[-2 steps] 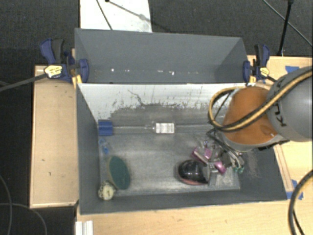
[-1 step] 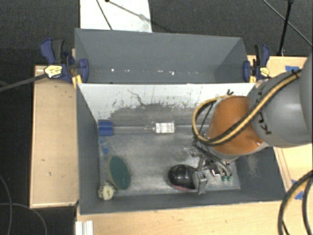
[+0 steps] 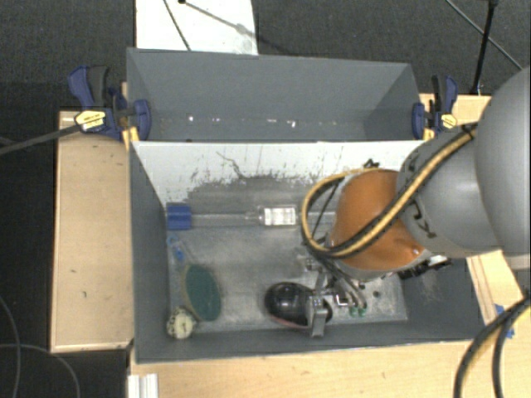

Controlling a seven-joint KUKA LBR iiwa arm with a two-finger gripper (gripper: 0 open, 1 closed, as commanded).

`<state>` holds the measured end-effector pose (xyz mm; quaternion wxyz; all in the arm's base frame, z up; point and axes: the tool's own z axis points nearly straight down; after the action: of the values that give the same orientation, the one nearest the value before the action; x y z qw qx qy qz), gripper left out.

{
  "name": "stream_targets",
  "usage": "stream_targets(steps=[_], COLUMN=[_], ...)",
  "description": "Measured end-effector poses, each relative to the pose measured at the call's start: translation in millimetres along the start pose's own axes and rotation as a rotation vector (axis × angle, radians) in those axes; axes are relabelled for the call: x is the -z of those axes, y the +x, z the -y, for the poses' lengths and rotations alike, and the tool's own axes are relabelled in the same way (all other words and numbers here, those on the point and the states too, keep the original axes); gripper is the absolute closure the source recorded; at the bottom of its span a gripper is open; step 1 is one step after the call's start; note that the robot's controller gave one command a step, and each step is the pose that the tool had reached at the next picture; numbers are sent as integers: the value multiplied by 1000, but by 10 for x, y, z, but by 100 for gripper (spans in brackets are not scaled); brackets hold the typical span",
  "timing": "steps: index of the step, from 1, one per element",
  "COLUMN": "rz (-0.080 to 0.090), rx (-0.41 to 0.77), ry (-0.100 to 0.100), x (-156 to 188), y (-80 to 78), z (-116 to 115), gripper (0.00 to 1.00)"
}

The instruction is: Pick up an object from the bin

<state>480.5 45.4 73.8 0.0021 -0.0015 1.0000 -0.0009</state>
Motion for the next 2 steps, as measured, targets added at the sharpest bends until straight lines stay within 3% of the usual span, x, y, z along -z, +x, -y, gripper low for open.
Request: stream_targets(steps=[1, 2], rz=[2, 0], rx=[154, 154], ry=[0, 0], x=[2, 4], y=[-6, 4], z=[-36, -33], gripper=[0, 100])
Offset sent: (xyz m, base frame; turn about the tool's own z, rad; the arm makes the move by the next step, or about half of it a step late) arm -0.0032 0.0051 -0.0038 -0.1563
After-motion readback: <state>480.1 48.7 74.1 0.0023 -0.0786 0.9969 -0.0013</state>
